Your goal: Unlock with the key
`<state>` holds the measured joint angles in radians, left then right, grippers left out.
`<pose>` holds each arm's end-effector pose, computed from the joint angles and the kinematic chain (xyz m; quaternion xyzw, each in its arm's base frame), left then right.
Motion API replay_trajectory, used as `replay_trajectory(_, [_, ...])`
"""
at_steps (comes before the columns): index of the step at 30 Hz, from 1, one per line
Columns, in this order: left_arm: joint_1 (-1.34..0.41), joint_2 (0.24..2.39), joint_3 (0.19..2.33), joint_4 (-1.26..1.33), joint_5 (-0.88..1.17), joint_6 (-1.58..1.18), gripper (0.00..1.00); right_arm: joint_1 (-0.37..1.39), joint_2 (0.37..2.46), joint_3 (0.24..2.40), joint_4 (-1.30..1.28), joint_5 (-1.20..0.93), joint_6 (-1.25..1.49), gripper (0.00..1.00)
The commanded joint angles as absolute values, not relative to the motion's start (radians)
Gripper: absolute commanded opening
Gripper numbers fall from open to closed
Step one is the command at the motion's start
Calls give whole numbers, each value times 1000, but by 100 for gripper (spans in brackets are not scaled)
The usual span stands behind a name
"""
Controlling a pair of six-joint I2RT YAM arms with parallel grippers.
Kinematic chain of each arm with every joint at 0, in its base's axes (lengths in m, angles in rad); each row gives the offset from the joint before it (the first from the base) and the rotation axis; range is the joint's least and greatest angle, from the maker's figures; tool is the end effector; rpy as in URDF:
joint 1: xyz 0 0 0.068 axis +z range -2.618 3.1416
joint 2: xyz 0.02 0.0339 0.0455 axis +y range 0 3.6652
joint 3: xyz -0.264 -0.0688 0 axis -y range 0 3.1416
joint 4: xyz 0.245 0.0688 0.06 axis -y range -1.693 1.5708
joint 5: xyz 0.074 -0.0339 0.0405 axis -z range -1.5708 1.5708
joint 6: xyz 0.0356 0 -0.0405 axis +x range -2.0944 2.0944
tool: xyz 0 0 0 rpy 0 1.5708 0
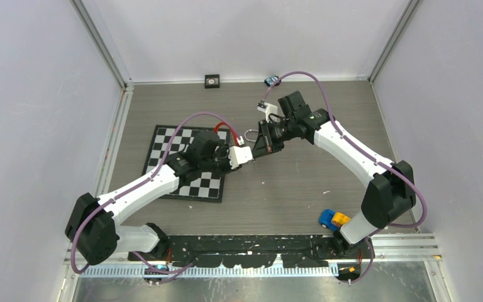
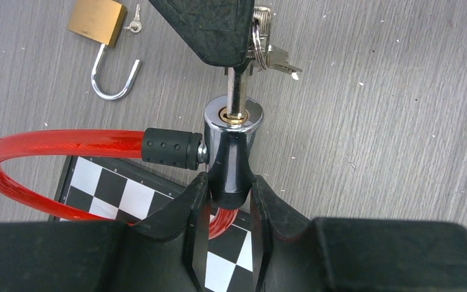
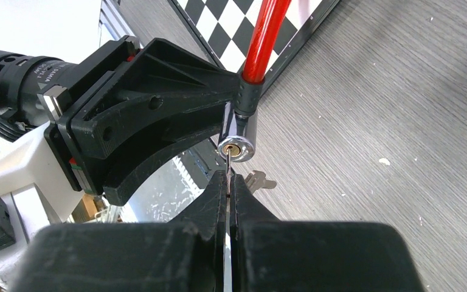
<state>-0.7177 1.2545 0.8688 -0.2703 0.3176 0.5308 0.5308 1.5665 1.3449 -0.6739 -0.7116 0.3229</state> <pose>0.1983 -0.1878 0.2621 0.5745 0.6780 -0.1819 0.4209 0.2764 0.1892 0.3034 -0.2065 0.8677 0.4277 0.1466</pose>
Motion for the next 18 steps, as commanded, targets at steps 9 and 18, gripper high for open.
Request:
replay_trajectory(9, [-718,1241,883,-195,353,512,0,561,1544,1390,-682,-675,287,1])
replay_trajectory(18, [-725,1280,893,-128,195,454,0,550,1559,1367,-648,-684,363,1])
